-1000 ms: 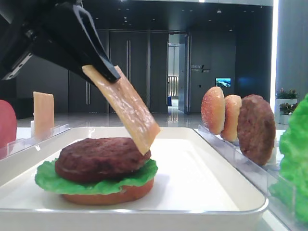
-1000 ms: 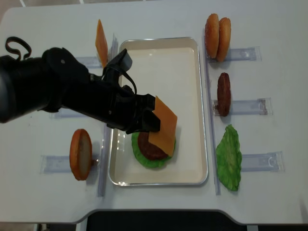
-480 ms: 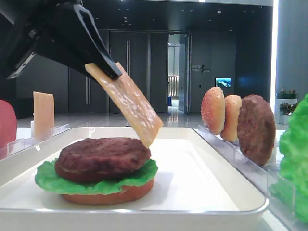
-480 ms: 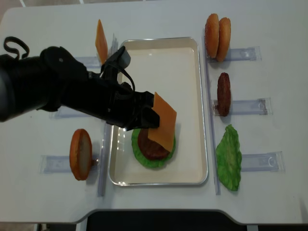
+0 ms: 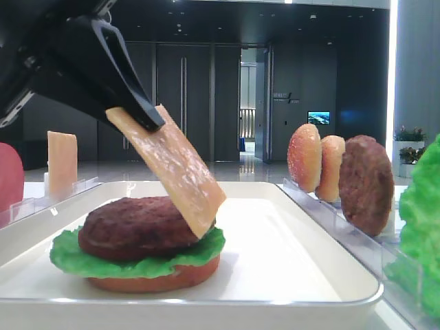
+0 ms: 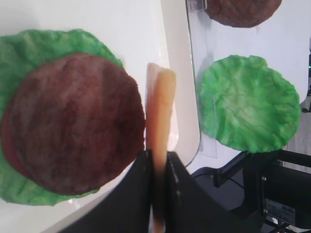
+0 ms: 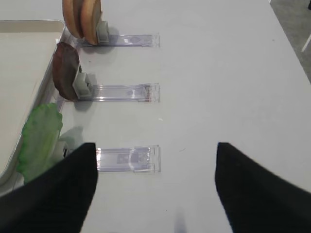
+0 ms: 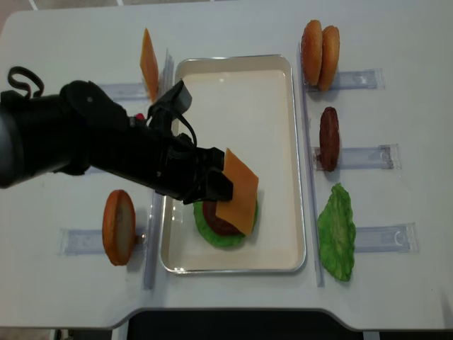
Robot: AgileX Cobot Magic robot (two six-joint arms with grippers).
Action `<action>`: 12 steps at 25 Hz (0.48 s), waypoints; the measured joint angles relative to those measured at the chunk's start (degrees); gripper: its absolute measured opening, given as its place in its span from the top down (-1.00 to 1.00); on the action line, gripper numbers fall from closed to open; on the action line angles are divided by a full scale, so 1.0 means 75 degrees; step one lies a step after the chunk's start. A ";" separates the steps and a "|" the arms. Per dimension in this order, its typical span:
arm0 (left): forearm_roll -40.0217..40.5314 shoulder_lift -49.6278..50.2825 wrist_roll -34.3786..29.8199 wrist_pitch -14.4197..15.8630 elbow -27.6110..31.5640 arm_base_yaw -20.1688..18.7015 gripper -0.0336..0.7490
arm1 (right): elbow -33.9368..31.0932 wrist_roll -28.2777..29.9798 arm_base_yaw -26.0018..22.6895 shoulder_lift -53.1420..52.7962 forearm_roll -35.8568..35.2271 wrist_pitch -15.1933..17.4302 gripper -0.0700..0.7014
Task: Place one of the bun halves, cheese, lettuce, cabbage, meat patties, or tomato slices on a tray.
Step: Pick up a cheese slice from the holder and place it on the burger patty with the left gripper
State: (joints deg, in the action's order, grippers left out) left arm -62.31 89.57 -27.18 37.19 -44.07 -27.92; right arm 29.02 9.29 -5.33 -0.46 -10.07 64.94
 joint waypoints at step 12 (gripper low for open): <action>-0.0059 0.0000 -0.0195 -0.0226 0.0021 0.0000 0.83 | 0.0000 0.0000 0.0000 0.0000 0.0000 0.0000 -0.44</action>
State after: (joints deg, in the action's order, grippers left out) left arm -62.75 89.57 -28.64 35.49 -43.92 -27.92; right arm 29.02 9.29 -5.33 -0.46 -10.07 64.94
